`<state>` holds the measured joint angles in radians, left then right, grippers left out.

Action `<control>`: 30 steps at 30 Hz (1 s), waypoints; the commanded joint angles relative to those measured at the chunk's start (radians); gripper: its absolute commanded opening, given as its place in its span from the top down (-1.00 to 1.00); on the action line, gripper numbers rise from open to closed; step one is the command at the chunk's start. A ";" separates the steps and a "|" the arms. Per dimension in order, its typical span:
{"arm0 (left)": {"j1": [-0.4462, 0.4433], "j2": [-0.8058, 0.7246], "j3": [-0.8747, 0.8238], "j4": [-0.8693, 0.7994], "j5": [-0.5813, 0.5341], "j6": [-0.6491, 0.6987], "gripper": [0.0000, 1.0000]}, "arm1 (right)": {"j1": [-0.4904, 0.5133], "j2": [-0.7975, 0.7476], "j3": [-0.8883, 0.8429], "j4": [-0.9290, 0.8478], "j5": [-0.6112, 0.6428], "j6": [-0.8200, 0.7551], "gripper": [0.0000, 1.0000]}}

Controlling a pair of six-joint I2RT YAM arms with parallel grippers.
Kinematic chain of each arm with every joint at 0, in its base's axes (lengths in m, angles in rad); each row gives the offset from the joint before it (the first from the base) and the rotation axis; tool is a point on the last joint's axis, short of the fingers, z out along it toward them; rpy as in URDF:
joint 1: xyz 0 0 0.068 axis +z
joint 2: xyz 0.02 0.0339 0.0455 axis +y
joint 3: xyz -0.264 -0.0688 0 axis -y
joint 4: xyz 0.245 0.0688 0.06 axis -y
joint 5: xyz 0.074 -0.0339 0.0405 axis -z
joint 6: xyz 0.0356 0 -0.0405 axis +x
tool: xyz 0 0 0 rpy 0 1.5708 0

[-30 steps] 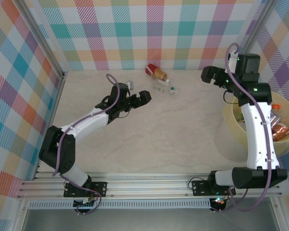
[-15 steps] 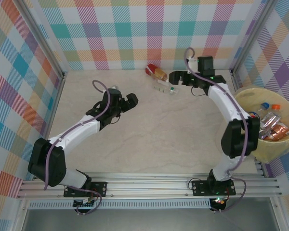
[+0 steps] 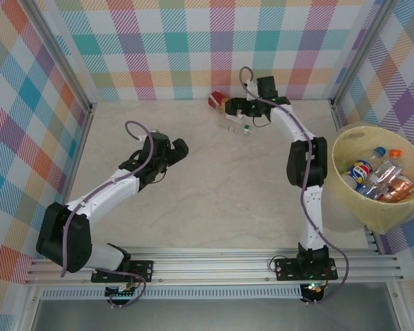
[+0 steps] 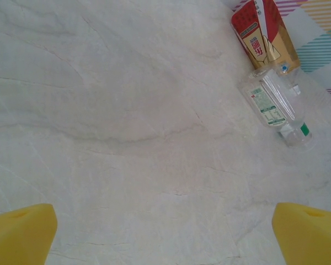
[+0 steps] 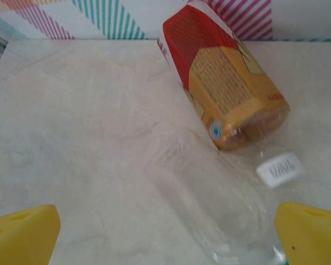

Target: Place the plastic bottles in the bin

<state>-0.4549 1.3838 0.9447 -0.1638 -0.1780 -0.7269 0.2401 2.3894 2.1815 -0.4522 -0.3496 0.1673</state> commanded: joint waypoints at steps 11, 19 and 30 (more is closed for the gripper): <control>0.020 -0.006 -0.006 -0.024 -0.020 0.021 -1.00 | 0.054 0.230 0.278 -0.193 -0.018 0.001 -0.99; 0.021 0.004 0.000 -0.030 -0.015 0.020 -1.00 | 0.105 0.115 0.077 -0.172 0.058 -0.037 -0.99; 0.022 0.013 0.000 -0.039 -0.013 0.017 -1.00 | 0.199 0.087 0.024 -0.207 0.275 -0.148 -0.99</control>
<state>-0.4488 1.3849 0.9447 -0.1848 -0.1844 -0.7181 0.4179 2.5290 2.2189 -0.6308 -0.1734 0.0772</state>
